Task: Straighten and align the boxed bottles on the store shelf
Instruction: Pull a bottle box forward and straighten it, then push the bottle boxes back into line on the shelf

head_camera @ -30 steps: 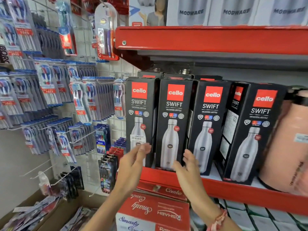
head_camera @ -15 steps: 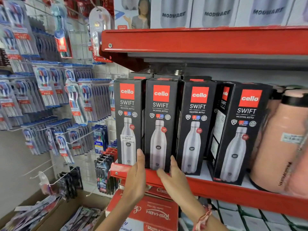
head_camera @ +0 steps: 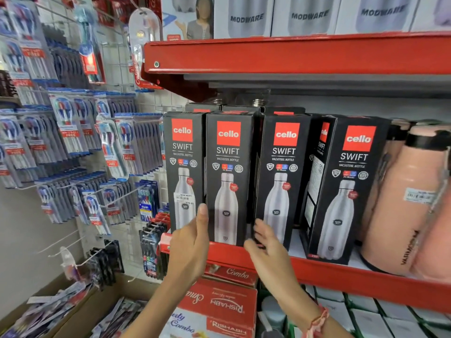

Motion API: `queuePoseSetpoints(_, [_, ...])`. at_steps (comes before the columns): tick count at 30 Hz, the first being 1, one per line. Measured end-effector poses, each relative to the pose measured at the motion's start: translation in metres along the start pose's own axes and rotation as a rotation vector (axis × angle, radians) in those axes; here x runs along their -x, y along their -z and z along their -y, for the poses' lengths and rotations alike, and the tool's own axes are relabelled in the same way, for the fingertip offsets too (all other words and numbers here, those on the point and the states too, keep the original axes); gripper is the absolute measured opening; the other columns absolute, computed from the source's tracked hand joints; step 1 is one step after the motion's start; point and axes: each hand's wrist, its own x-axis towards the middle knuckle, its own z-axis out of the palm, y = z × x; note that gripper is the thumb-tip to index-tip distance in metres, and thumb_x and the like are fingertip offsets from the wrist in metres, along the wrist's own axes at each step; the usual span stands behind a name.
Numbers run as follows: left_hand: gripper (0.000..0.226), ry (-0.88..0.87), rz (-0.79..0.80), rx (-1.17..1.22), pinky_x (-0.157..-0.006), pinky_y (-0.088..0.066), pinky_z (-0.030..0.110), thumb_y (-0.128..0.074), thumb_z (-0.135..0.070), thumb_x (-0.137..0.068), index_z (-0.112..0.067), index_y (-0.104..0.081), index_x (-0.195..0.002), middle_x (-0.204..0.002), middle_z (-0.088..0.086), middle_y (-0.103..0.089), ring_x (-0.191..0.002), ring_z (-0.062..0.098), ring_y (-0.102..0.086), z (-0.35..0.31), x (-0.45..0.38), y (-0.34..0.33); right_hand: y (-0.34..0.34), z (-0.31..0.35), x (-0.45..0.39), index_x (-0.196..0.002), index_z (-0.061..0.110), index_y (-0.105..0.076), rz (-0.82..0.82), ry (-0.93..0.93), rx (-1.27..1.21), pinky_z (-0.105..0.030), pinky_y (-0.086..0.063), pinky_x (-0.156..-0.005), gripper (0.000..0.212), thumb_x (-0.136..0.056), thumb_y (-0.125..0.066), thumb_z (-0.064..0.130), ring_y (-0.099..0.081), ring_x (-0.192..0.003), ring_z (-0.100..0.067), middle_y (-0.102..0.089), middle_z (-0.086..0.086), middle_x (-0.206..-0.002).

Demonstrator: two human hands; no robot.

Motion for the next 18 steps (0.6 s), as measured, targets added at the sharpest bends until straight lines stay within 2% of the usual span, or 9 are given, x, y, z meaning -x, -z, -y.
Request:
queuePoseSetpoints(2, [0.087, 0.013, -0.026, 0.203, -0.09, -0.048, 0.024, -0.011, -0.078, -0.083, -0.018, -0.071, -0.104, -0.098, -0.005, -0.074, -0.093, 0.005, -0.068, 0.002, -0.002, -0.01, 0.015, -0.006, 0.001, -0.144, 0.024, -0.029, -0.13, -0.002, -0.044, -0.035, -0.031, -0.111, 0.058, -0.091, -0.052, 0.023, -0.035, -0.134, -0.011, -0.034, 0.005, -0.148])
queuePoseSetpoints(4, [0.084, 0.069, 0.108, 0.312, -0.101, -0.049, 0.028, -0.014, -0.07, -0.085, -0.014, -0.066, -0.12, -0.115, -0.001, -0.073, -0.107, 0.005, -0.067, -0.009, 0.004, -0.022, 0.028, -0.014, -0.001, -0.144, 0.023, -0.025, -0.212, -0.025, -0.041, -0.038, -0.028, -0.112, 0.061, -0.09, -0.053, 0.023, -0.029, -0.136, -0.014, -0.028, 0.002, -0.149])
queuePoseSetpoints(8, [0.108, 0.227, 0.404, 0.296, -0.121, -0.025, 0.04, -0.014, -0.09, -0.068, -0.018, -0.036, -0.146, -0.153, 0.0, -0.04, -0.14, 0.012, -0.039, -0.015, 0.011, -0.059, 0.04, -0.025, -0.01, -0.15, 0.022, -0.005, -0.141, -0.142, -0.085, -0.039, -0.018, -0.117, 0.077, -0.091, -0.052, 0.03, -0.012, -0.145, -0.015, -0.009, 0.002, -0.159])
queuePoseSetpoints(10, [0.108, 0.242, 0.422, 0.267, -0.122, -0.012, 0.033, -0.013, -0.091, -0.067, -0.022, -0.025, -0.149, -0.158, -0.001, -0.027, -0.146, 0.012, -0.026, -0.017, 0.013, -0.074, 0.042, -0.026, -0.015, -0.15, 0.022, 0.003, -0.087, -0.184, -0.103, -0.04, -0.015, -0.119, 0.081, -0.091, -0.051, 0.034, -0.009, -0.146, -0.015, -0.003, 0.002, -0.16])
queuePoseSetpoints(12, [0.092, 0.242, 0.385, 0.264, -0.111, -0.012, 0.023, -0.01, -0.078, -0.077, -0.022, -0.023, -0.149, -0.158, 0.0, -0.026, -0.146, 0.012, -0.024, -0.021, 0.014, -0.083, 0.046, -0.025, -0.02, -0.15, 0.021, 0.004, -0.058, -0.21, -0.104, -0.036, -0.019, -0.116, 0.082, -0.09, -0.05, 0.035, -0.015, -0.146, -0.018, -0.008, -0.001, -0.16])
queuePoseSetpoints(14, [0.086, 0.232, 0.359, 0.256, -0.107, -0.019, 0.024, -0.007, -0.074, -0.077, -0.028, -0.035, -0.144, -0.15, -0.004, -0.041, -0.141, 0.015, -0.034, -0.024, 0.016, -0.086, 0.049, -0.024, -0.022, -0.151, 0.019, -0.001, -0.03, -0.23, -0.078, -0.031, -0.026, -0.108, 0.079, -0.091, -0.049, 0.035, -0.023, -0.143, -0.02, -0.017, -0.004, -0.159])
queuePoseSetpoints(16, [0.067, 0.258, 0.34, 0.252, -0.098, -0.028, 0.025, -0.005, -0.079, -0.074, -0.047, -0.053, -0.108, -0.11, -0.021, -0.059, -0.113, 0.012, -0.053, -0.023, 0.019, -0.084, 0.05, -0.024, -0.018, -0.151, 0.019, -0.006, -0.016, -0.232, -0.052, -0.028, -0.029, -0.103, 0.076, -0.091, -0.05, 0.036, -0.027, -0.141, -0.02, -0.022, -0.005, -0.157])
queuePoseSetpoints(17, [0.057, 0.274, 0.328, 0.231, -0.091, -0.032, 0.026, -0.005, -0.081, -0.074, -0.05, -0.05, -0.09, -0.09, -0.025, -0.054, -0.096, 0.005, -0.054, -0.024, 0.017, -0.084, 0.051, -0.025, -0.015, -0.151, 0.02, -0.008, -0.007, -0.226, -0.044, -0.029, -0.029, -0.104, 0.076, -0.09, -0.05, 0.036, -0.028, -0.141, -0.019, -0.022, -0.004, -0.157])
queuePoseSetpoints(18, [0.05, 0.282, 0.309, 0.222, -0.082, -0.035, 0.025, -0.006, -0.079, -0.077, -0.05, -0.046, -0.083, -0.082, -0.025, -0.05, -0.084, 0.0, -0.05, -0.021, 0.014, -0.084, 0.05, -0.026, -0.011, -0.15, 0.02, -0.009, 0.006, -0.221, -0.035, -0.03, -0.028, -0.107, 0.076, -0.089, -0.051, 0.037, -0.028, -0.141, -0.018, -0.022, -0.004, -0.157])
